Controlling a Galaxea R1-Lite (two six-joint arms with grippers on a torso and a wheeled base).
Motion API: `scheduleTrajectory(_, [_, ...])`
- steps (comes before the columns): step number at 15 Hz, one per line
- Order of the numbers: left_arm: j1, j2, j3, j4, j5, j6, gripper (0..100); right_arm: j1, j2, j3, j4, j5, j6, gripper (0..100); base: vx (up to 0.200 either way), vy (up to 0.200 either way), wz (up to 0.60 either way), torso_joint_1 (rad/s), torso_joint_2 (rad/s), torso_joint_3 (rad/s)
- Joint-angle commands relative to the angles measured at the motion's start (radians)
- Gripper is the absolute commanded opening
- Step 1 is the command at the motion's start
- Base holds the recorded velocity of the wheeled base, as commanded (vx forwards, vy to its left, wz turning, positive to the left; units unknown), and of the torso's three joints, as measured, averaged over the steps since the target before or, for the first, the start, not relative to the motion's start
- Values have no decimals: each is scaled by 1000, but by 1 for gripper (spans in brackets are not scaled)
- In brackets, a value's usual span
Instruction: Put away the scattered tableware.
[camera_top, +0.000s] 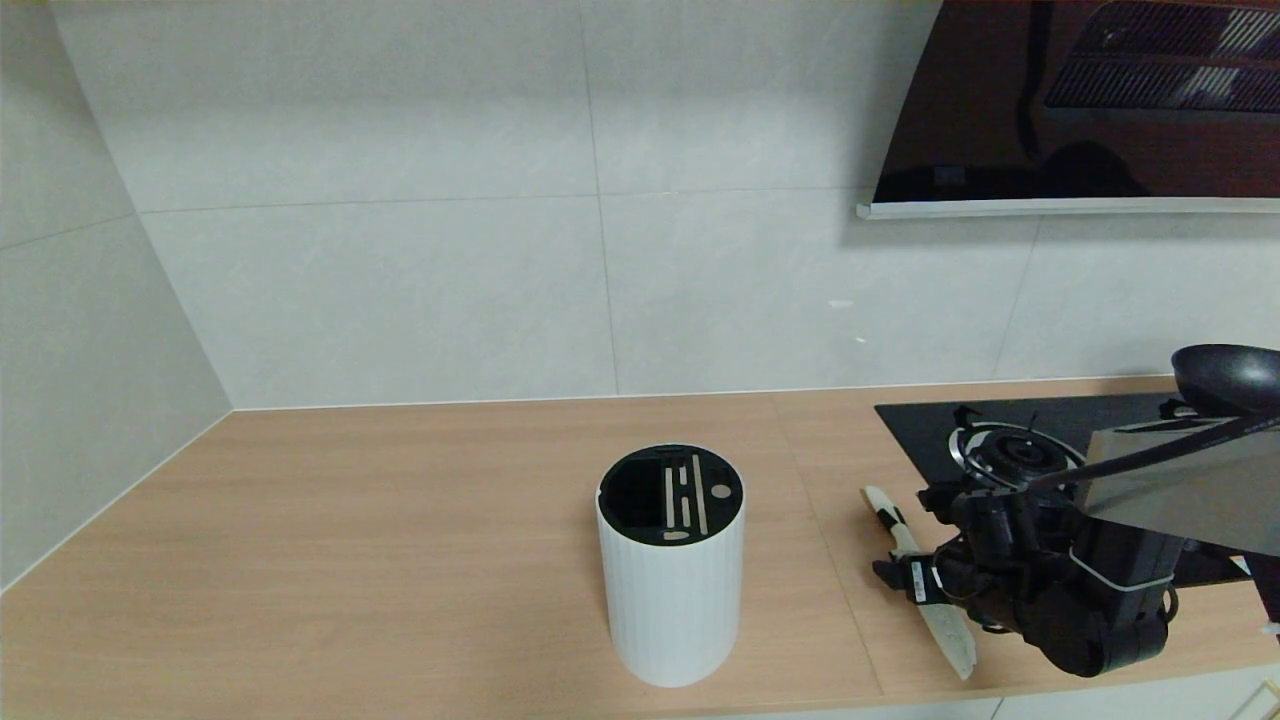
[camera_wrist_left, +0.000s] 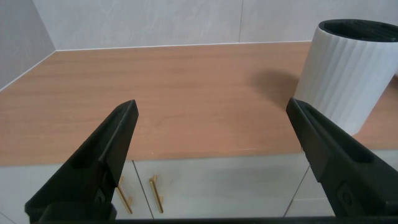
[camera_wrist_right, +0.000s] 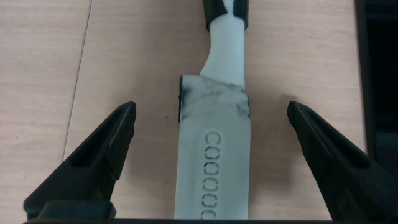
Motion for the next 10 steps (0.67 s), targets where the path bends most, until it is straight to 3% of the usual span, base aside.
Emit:
scheduleTrajectory(1, [0, 0, 0, 0, 0, 0, 100, 0, 11, -12, -2, -2, 1, 100, 0, 0, 0, 0, 0, 0])
scheduleTrajectory(6, [0, 0, 0, 0, 0, 0, 100, 0, 17, -16, 0, -11, 0, 100, 0, 0, 0, 0, 0, 0])
scheduleTrajectory(7, [0, 0, 0, 0, 0, 0, 100, 0, 19, -17, 0, -11, 0, 0, 0, 0, 0, 0, 0, 0])
scheduleTrajectory(10, [0, 0, 0, 0, 0, 0, 100, 2, 20, -17, -2, -13, 0, 0, 0, 0, 0, 0, 0, 0])
